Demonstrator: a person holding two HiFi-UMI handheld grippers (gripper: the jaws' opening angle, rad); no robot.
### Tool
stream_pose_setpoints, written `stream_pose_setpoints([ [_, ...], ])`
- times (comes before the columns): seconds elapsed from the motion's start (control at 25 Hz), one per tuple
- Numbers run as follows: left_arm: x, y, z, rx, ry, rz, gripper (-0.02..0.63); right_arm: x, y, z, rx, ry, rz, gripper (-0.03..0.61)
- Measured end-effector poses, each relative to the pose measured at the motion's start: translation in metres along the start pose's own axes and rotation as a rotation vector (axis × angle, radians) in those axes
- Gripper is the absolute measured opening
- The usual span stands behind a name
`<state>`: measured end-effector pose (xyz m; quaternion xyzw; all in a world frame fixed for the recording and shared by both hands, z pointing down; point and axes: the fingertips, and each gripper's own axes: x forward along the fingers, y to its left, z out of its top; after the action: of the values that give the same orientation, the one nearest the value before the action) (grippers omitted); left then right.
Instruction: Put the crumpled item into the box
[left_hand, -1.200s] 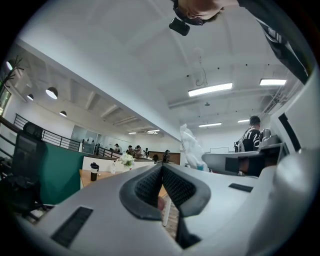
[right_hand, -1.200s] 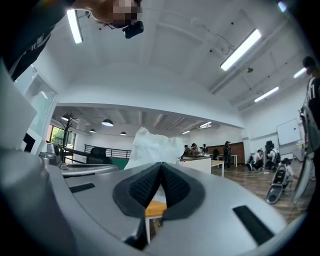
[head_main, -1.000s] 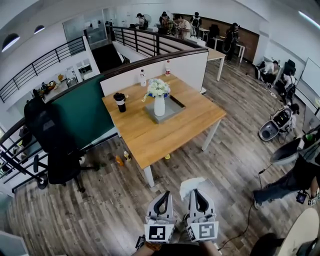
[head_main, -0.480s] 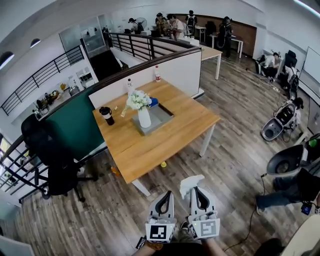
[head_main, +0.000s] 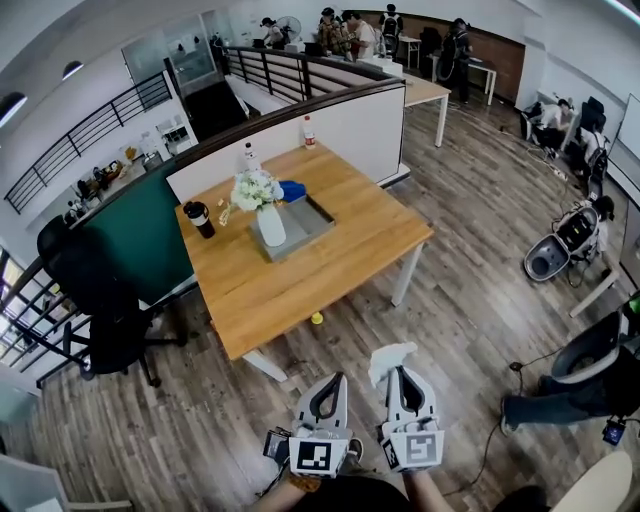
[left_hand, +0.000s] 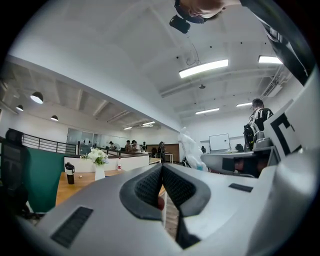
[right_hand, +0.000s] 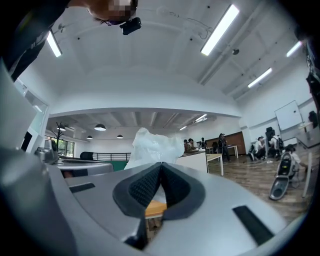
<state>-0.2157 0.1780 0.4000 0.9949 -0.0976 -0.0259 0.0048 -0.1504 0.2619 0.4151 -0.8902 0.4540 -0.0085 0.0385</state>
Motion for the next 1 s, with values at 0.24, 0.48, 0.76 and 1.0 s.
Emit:
stream_pose_setpoints([
  [0.24, 0.022, -0.011, -0.009, 0.004, 0.012, -0.016, 0.023, 0.009, -0.015, -0.007, 0.014, 0.009, 0.002, 0.008],
  [0.48, 0.065, -0.016, -0.018, -0.031, -0.018, -0.039, 0.023, 0.030, -0.042, -0.016, -0.003, 0.028, -0.019, 0.008],
  [0.76, 0.133, -0.006, -0.010, -0.055, -0.054, -0.054, 0.023, 0.070, -0.068, 0.000, -0.051, 0.049, -0.015, 0.008],
  [1.0, 0.191, 0.021, 0.009, -0.091, -0.103, 0.004, 0.023, 0.126, -0.090, 0.022, -0.096, 0.054, 0.023, 0.008],
])
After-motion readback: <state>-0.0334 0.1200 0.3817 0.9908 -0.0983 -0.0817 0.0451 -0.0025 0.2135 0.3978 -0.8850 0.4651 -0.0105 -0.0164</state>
